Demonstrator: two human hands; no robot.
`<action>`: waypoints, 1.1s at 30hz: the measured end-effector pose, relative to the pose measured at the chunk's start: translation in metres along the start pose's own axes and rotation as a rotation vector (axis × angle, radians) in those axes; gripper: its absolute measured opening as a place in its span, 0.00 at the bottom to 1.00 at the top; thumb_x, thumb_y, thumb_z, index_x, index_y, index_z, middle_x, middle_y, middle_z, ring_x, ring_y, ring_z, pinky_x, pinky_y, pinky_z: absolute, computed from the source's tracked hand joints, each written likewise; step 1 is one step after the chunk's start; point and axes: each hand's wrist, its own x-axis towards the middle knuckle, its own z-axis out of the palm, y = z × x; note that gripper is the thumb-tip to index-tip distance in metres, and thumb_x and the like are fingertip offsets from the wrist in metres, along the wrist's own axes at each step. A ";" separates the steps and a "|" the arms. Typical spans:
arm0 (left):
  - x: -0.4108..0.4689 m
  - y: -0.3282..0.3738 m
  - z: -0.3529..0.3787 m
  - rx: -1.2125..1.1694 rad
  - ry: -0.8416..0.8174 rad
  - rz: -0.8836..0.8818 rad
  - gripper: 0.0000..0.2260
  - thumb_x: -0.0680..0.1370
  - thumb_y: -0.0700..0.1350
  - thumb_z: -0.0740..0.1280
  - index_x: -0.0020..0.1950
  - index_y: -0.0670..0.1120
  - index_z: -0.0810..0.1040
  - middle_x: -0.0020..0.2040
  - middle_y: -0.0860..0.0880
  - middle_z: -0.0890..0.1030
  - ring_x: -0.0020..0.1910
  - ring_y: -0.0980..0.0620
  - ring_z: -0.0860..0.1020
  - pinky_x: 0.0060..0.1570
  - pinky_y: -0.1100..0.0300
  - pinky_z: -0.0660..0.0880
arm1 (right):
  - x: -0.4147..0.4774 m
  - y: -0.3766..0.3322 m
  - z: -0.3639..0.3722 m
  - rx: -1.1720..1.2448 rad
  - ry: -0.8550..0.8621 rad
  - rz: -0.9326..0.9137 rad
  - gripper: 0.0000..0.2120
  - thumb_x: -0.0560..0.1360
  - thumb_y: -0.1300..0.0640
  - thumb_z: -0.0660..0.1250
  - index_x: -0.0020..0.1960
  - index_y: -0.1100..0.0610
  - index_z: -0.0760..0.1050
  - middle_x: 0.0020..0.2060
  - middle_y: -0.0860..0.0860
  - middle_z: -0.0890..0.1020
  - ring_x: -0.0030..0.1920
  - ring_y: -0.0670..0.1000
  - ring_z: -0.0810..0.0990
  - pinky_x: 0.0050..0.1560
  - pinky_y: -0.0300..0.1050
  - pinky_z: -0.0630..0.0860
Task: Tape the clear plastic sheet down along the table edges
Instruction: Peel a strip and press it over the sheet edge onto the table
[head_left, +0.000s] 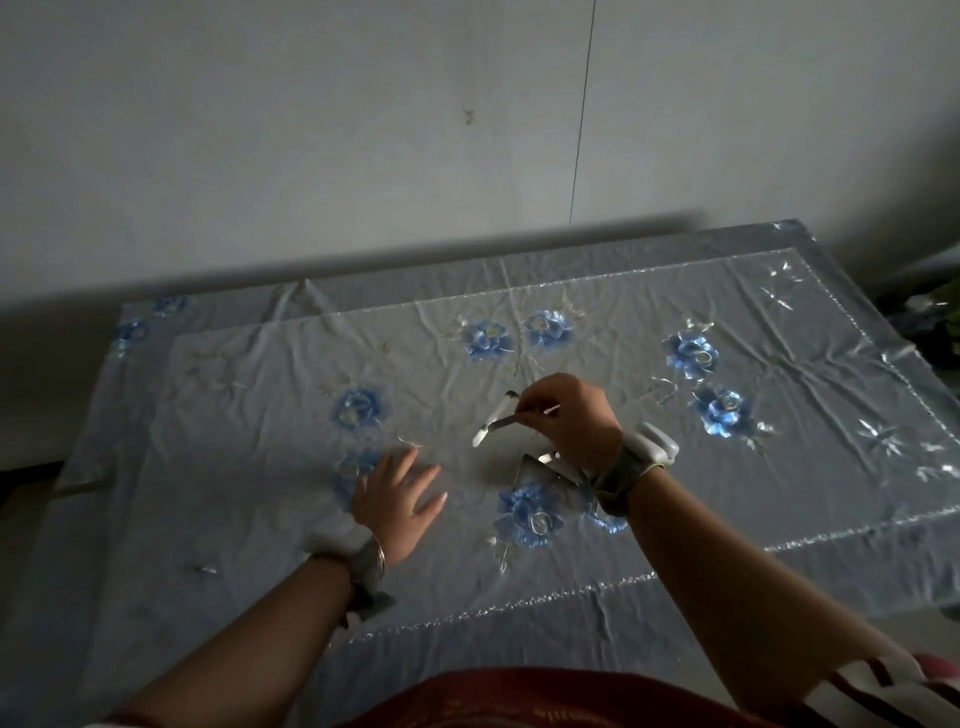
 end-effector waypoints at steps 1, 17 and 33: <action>0.003 0.008 -0.012 -0.213 0.042 -0.079 0.26 0.75 0.59 0.54 0.60 0.41 0.78 0.64 0.38 0.75 0.63 0.41 0.74 0.61 0.51 0.69 | -0.001 -0.006 0.001 0.028 -0.015 -0.031 0.03 0.69 0.60 0.73 0.43 0.57 0.82 0.43 0.53 0.82 0.42 0.51 0.80 0.47 0.40 0.75; -0.028 0.013 -0.116 -0.873 0.215 -0.249 0.11 0.76 0.38 0.65 0.37 0.51 0.80 0.31 0.54 0.82 0.26 0.60 0.78 0.27 0.70 0.72 | 0.014 -0.087 0.052 0.667 -0.124 0.065 0.12 0.73 0.59 0.68 0.56 0.55 0.76 0.43 0.48 0.82 0.39 0.45 0.83 0.39 0.37 0.80; -0.037 -0.160 -0.191 -1.041 0.305 -0.264 0.03 0.71 0.42 0.71 0.40 0.50 0.82 0.31 0.53 0.84 0.28 0.58 0.79 0.30 0.69 0.73 | 0.084 -0.243 0.160 0.648 -0.188 -0.026 0.10 0.72 0.65 0.69 0.44 0.50 0.78 0.36 0.46 0.84 0.33 0.42 0.82 0.35 0.34 0.78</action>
